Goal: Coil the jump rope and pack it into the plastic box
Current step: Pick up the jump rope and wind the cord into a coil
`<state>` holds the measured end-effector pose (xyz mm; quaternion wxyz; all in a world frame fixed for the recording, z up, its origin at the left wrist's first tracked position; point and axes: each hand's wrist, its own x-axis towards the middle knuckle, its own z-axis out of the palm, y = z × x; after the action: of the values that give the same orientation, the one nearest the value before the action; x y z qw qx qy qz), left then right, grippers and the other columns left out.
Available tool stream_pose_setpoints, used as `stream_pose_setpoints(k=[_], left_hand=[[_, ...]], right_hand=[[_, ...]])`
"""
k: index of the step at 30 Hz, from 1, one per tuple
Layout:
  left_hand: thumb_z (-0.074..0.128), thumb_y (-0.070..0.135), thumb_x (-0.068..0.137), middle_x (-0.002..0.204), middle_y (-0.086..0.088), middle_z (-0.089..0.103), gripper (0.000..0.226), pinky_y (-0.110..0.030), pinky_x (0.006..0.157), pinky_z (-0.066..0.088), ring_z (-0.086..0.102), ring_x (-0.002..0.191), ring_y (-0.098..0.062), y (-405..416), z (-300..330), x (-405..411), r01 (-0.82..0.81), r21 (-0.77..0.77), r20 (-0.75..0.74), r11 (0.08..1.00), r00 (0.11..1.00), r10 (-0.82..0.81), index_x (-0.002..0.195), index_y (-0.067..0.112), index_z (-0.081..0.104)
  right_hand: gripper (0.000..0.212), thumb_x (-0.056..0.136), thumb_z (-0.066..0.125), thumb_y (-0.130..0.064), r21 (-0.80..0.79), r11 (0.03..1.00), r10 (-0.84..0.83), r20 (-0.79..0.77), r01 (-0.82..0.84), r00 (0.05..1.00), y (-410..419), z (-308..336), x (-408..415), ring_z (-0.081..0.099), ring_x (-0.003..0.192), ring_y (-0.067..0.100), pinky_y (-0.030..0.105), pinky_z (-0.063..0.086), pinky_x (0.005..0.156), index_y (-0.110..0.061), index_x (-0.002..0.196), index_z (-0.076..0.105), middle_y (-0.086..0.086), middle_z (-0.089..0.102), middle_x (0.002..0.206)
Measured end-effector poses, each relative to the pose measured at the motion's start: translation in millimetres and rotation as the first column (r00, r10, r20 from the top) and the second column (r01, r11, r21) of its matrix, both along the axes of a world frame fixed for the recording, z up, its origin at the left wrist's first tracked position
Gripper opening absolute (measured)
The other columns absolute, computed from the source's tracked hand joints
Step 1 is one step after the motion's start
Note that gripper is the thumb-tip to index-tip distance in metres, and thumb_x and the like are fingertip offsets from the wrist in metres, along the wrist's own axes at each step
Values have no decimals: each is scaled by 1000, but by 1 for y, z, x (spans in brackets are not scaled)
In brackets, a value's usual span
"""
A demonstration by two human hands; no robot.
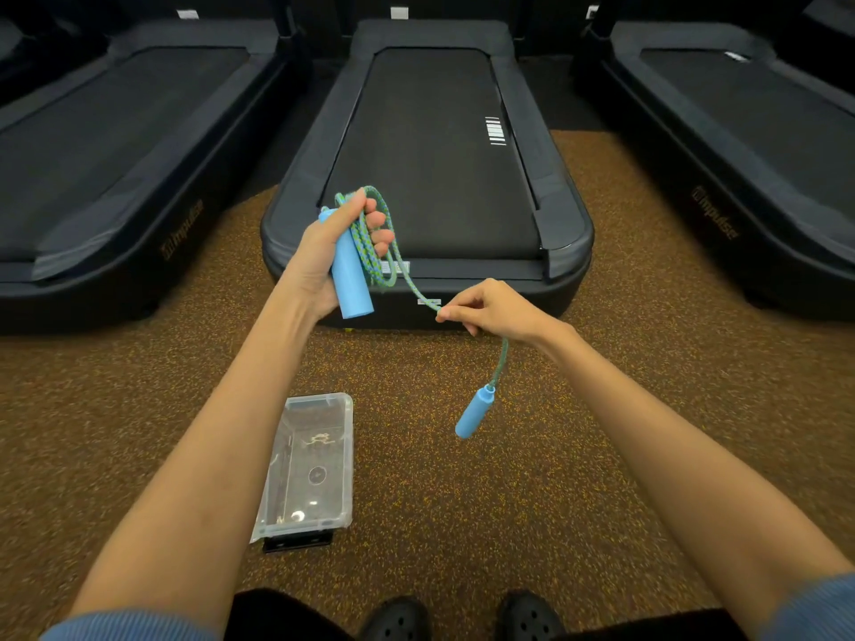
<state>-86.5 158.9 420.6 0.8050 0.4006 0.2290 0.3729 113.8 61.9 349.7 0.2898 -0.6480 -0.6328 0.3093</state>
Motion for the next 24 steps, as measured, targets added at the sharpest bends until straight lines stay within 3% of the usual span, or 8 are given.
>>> stream_pose_setpoints(k=[3, 7, 11, 15, 20, 24], left_hand=[[52, 23, 95, 64, 4, 62, 20, -18, 55, 50, 57, 55, -8, -1, -2, -1, -22, -19, -5, 1000, 1000, 22, 80, 12, 59], [51, 21, 96, 68, 2, 63, 20, -19, 58, 51, 59, 59, -10, -2, -2, 0, -33, -14, -2, 999, 999, 33, 82, 10, 60], [54, 21, 95, 80, -5, 73, 17, -25, 69, 57, 72, 78, -19, 0, -9, 2, -23, 91, -114, 996, 993, 33, 88, 7, 62], [57, 18, 93, 92, -16, 73, 17, -33, 74, 58, 71, 93, -31, -3, -15, 8, 67, 132, -198, 989, 979, -40, 92, 2, 61], [62, 21, 90, 76, -6, 73, 15, -28, 61, 57, 70, 69, -18, -13, -14, 10, 119, 176, -382, 977, 923, -44, 88, 6, 66], [61, 16, 88, 66, -4, 63, 10, -21, 48, 50, 60, 54, -12, -17, -17, 13, 132, 218, -519, 967, 855, 0, 82, 9, 61]], right_hand=[[32, 88, 64, -37, -44, 997, 66, 44, -64, 997, 2, 12, -5, 39, 45, 2, 7, 33, 49, -8, 88, 76, 1, 57, 54], [15, 87, 67, -35, -94, 982, 167, 56, -161, 984, 2, 28, -15, 35, 42, 3, 11, 29, 46, -26, 78, 76, 2, 59, 53], [23, 86, 68, -35, -95, 969, 239, 101, -230, 966, 6, 41, -29, 34, 43, 5, 15, 27, 46, -15, 87, 78, -1, 55, 48], [25, 84, 70, -33, -46, 964, 265, 122, -261, 956, 8, 56, -39, 39, 43, 5, 14, 30, 48, -9, 84, 77, -2, 54, 48], [27, 76, 78, -32, 76, 975, 200, 94, -207, 975, 8, 66, -43, 49, 53, 7, 18, 37, 56, -7, 70, 71, 5, 60, 54], [32, 73, 82, -27, 146, 975, 164, 34, -167, 986, 8, 70, -46, 54, 55, 13, 22, 42, 58, 1, 73, 66, 18, 66, 63]])
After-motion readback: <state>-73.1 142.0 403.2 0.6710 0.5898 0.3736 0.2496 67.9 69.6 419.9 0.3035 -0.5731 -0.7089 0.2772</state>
